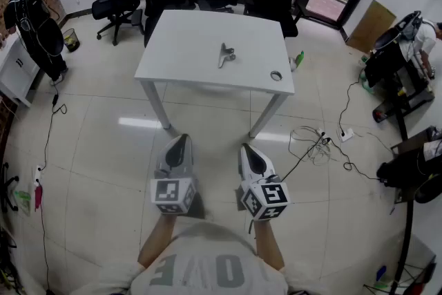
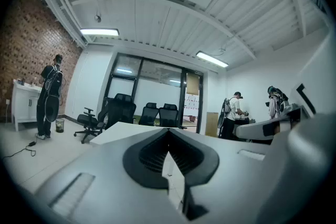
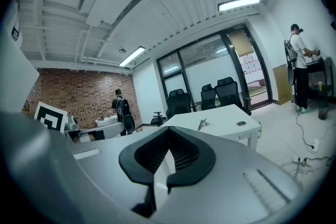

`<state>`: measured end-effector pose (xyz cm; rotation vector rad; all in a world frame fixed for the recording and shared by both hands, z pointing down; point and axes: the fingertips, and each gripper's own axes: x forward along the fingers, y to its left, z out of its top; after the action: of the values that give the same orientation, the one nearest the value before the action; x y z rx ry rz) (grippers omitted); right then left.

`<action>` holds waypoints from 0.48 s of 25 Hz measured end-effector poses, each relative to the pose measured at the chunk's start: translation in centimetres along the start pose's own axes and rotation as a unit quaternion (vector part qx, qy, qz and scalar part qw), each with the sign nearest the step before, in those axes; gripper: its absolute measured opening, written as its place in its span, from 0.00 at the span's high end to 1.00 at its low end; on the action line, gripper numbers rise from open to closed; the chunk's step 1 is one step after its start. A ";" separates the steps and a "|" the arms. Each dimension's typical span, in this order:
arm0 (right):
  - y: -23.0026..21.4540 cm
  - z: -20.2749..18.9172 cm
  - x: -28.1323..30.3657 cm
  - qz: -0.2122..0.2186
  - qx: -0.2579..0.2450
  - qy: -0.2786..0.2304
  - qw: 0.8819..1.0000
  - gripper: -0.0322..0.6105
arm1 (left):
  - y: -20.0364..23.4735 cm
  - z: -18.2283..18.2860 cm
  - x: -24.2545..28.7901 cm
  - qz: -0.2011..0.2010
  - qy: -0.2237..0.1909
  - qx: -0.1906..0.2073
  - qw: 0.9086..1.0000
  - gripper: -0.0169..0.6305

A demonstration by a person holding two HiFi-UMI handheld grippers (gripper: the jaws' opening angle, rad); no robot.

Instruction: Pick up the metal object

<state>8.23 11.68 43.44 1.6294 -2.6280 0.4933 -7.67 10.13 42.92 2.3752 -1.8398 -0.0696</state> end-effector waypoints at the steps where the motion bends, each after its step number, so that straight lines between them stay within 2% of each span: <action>1: -0.4 -0.1 0.6 0.000 0.004 0.002 1.000 0.93 | 0.0 -0.2 0.7 -0.001 0.000 -0.001 1.000 0.98; 7: -3.0 0.1 5.8 -0.004 0.009 0.005 1.000 0.93 | 1.2 -0.5 6.9 -0.014 -0.001 0.001 1.000 0.98; 12: -5.4 3.0 13.3 -0.012 0.003 -0.006 1.000 0.93 | 4.1 0.3 15.2 -0.026 0.001 -0.002 1.000 0.98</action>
<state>7.36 -2.98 44.27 1.6691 -2.6157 0.4929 -7.76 -5.56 43.92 2.4209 -1.7750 -0.0753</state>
